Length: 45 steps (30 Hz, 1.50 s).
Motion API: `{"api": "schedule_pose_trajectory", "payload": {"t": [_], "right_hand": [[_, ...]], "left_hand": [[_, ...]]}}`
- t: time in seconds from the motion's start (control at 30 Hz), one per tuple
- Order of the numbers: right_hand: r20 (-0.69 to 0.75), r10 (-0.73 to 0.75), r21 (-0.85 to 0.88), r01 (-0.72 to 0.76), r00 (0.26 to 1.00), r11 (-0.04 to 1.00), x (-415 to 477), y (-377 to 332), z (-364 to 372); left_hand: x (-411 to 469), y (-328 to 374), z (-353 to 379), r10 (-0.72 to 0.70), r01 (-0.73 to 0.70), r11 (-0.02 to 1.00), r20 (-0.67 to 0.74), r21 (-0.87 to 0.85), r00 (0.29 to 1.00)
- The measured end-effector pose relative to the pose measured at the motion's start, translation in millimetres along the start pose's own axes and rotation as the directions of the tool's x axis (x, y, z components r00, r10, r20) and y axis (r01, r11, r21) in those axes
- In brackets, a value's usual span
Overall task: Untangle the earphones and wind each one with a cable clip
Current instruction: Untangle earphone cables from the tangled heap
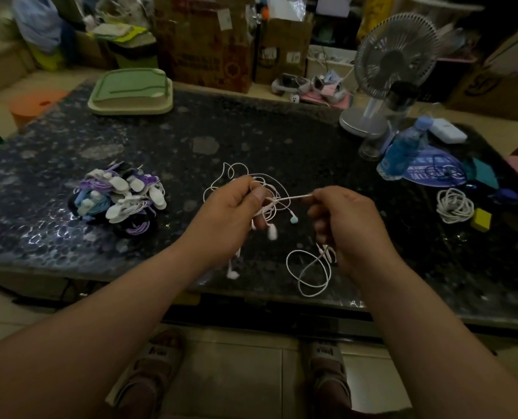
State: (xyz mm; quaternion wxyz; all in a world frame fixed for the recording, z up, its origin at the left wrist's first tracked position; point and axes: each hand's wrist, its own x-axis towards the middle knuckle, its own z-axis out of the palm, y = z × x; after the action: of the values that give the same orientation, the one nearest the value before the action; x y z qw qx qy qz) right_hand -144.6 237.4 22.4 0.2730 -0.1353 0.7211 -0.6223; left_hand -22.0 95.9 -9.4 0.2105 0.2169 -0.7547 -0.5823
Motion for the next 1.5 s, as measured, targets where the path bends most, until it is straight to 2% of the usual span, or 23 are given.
{"api": "schedule_pose_trajectory", "payload": {"t": [0.1, 0.2, 0.33, 0.43, 0.53, 0.6, 0.67, 0.73, 0.8, 0.87, 0.9, 0.97, 1.0, 1.03, 1.07, 1.1, 1.13, 1.23, 1.33, 1.43, 1.5], "right_hand": [[0.165, 0.003, -0.112, 0.015, 0.986, 0.994, -3, 0, 2], [0.294, -0.037, -0.195, 0.098, 0.955, 0.976, -7, 2, 5], [0.266, -0.087, -0.209, 0.146, 0.960, 0.967, -5, 7, 8], [0.162, -0.108, -0.047, 0.118, 0.981, 0.992, 2, 5, 9], [0.078, -0.061, 0.105, 0.053, 0.995, 0.993, 5, 0, 7], [0.035, -0.044, 0.170, 0.037, 0.998, 0.985, 4, -3, 5], [-0.028, -0.015, 0.324, 0.023, 0.999, 0.946, 5, -8, 1], [-0.003, 0.031, 0.520, -0.024, 1.000, 0.854, 7, -12, -3], [0.061, 0.048, 0.617, -0.075, 0.997, 0.783, 7, -15, -7], [0.119, 0.034, 0.627, -0.102, 0.992, 0.772, 4, -14, -6], [0.144, 0.022, 0.615, -0.107, 0.989, 0.781, 2, -12, -4], [0.168, 0.040, 0.526, -0.123, 0.985, 0.841, -1, -9, -2], [0.155, 0.056, 0.397, -0.114, 0.986, 0.911, -3, -7, -2], [0.136, 0.050, 0.169, -0.073, 0.989, 0.983, -6, -4, -1], [0.133, 0.025, -0.116, -0.010, 0.991, 0.993, -8, 1, 0], [0.156, -0.001, -0.350, 0.057, 0.988, 0.935, -11, 7, 0], [0.207, -0.017, -0.481, 0.117, 0.978, 0.869, -14, 12, 2], [0.347, -0.018, -0.540, 0.216, 0.938, 0.814, -19, 18, 7], [0.309, -0.075, -0.560, 0.246, 0.948, 0.791, -18, 18, 10], [0.281, -0.142, -0.671, 0.300, 0.949, 0.678, -15, 21, 11], [0.330, -0.043, -0.631, 0.254, 0.943, 0.734, -17, 19, 14]], "left_hand": [[0, 0, 0, 0.020, -0.023, 0.997, 0.044, 0.068, 0.999], [0, 0, -2, 0.036, -0.049, 0.987, 0.088, 0.154, 0.995], [-2, 0, -2, 0.046, -0.069, 0.978, 0.117, 0.199, 0.992], [-3, -2, -3, 0.043, -0.058, 0.979, 0.078, 0.195, 0.996], [0, -8, -6, 0.017, -0.024, 0.982, 0.037, 0.186, 0.999], [1, -13, -9, -0.030, 0.029, 0.985, 0.005, 0.172, 1.000], [1, -17, -12, -0.111, 0.112, 0.973, -0.017, 0.202, 0.994], [1, -22, -16, -0.165, 0.166, 0.927, -0.032, 0.338, 0.986], [1, -26, -18, -0.188, 0.190, 0.865, -0.052, 0.465, 0.981], [1, -32, -18, -0.231, 0.230, 0.851, -0.056, 0.472, 0.971], [1, -33, -18, -0.266, 0.264, 0.870, -0.054, 0.417, 0.962], [1, -31, -17, -0.369, 0.372, 0.916, -0.047, 0.147, 0.928], [1, -27, -16, -0.419, 0.417, 0.908, -0.037, -0.052, 0.907], [1, -22, -18, -0.444, 0.424, 0.872, -0.029, -0.244, 0.896], [1, -16, -20, -0.444, 0.400, 0.827, -0.023, -0.395, 0.896], [1, -12, -22, -0.431, 0.365, 0.789, -0.022, -0.494, 0.902], [1, -9, -24, -0.414, 0.336, 0.764, -0.019, -0.550, 0.910], [1, -3, -23, -0.395, 0.313, 0.742, -0.009, -0.593, 0.919], [0, 0, -23, -0.398, 0.340, 0.750, 0.023, -0.568, 0.917], [-3, 2, -19, -0.368, 0.339, 0.797, 0.043, -0.500, 0.929], [-4, 1, -15, -0.325, 0.310, 0.843, 0.042, -0.440, 0.945]]}}
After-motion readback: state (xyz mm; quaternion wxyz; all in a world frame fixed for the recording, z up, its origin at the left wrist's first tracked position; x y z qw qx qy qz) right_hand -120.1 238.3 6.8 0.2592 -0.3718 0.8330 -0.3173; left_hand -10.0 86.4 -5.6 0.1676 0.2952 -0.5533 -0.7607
